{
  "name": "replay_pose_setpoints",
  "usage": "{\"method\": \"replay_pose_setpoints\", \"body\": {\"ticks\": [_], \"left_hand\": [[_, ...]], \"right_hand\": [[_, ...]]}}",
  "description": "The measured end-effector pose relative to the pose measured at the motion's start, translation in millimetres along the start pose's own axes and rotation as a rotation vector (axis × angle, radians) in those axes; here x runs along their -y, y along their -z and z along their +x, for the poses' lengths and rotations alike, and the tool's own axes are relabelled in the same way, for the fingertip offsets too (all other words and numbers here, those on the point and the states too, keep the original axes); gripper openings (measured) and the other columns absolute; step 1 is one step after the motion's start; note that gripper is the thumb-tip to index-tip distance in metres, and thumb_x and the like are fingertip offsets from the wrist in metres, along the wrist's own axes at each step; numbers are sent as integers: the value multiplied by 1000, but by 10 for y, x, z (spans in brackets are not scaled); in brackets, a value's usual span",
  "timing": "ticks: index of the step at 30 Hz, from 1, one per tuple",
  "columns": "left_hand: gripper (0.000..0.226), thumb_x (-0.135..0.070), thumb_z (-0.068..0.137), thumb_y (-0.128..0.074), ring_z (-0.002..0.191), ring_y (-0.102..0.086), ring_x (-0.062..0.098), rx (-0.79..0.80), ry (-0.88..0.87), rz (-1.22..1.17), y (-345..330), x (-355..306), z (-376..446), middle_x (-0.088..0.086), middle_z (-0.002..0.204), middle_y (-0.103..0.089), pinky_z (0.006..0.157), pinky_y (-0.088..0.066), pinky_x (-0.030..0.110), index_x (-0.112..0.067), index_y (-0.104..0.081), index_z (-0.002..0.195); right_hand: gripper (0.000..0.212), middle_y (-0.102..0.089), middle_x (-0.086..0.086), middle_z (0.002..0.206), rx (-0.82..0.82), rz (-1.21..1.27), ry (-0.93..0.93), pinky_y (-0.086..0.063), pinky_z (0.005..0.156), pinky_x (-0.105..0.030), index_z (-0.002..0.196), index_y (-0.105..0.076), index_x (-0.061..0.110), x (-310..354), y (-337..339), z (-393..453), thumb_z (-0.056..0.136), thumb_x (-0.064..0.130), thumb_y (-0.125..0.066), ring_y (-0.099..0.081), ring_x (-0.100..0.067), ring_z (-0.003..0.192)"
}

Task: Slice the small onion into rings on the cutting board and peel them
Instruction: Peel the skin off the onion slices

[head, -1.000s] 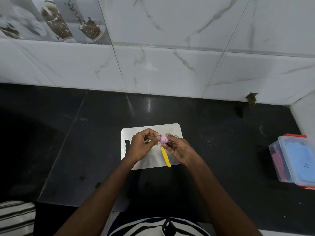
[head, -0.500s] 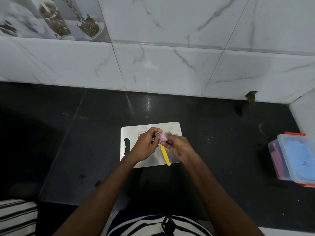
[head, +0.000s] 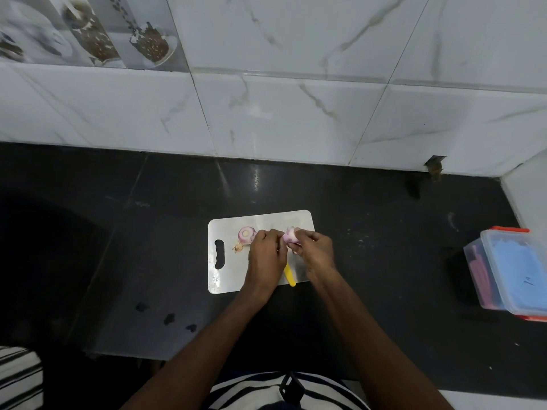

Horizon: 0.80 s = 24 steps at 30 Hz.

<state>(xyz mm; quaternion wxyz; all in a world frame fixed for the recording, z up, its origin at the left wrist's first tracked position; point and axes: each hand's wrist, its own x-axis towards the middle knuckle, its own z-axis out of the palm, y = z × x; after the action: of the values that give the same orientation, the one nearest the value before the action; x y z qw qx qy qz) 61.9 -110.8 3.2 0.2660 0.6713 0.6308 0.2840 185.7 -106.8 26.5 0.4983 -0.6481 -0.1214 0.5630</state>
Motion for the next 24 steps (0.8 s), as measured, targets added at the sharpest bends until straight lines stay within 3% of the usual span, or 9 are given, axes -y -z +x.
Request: {"method": "replay_pose_setpoints", "body": {"ticks": [4,7,9,11,15,21,24], "left_hand": [[11,-25,101,-72,89,-66,10,47,-60,-147,121,2,79,-3,97,-74,77,-60,27,-19,-79,106],[19,-35,91,-85,90,-63,8,114,-101,-191,170,-16,131,-6,98,-70,73,-49,9,-23,-77,104],[27,-35,85,-91,86,-63,10,149,-91,-179,148,-12,187,-4,100,-68,68,-47,4,-22,-76,103],[28,-34,82,-94,83,-63,8,161,-89,-166,137,-5,240,-4,100,-66,64,-48,5,-23,-76,99],[20,-30,87,-91,82,-63,6,231,-186,-152,141,-16,303,-7,98,-62,69,-50,14,-28,-71,91],[16,-36,103,-70,101,-59,15,245,-410,28,135,-31,285,-4,111,-62,76,-59,40,-22,-68,111],[9,-24,105,-69,102,-60,13,227,-399,-39,121,-32,282,-3,113,-65,82,-57,37,-19,-68,112]], "right_hand": [[12,-77,-20,94,81,129,-65,-64,72,-26,95,-70,-9,104,111,-9,99,2,-67,-79,-23,79],[16,-79,-20,92,133,153,-130,-64,82,-30,104,-69,-10,157,148,3,99,5,-67,-80,-24,81],[12,-79,-15,84,131,131,-149,-63,79,-29,99,-70,-6,183,161,0,97,6,-71,-79,-20,75],[12,-79,-12,79,113,78,-147,-64,71,-28,96,-71,-3,202,165,4,94,9,-75,-77,-16,69],[29,-77,-17,88,56,-35,-127,-65,72,-29,102,-72,-4,182,184,51,88,20,-82,-72,-20,71],[17,-75,-15,86,64,-10,-197,-62,64,-26,94,-69,4,213,221,66,82,13,-78,-72,-17,68],[9,-74,-16,83,107,27,-247,-58,56,-22,89,-75,-1,262,264,65,86,6,-69,-67,-14,58]]}}
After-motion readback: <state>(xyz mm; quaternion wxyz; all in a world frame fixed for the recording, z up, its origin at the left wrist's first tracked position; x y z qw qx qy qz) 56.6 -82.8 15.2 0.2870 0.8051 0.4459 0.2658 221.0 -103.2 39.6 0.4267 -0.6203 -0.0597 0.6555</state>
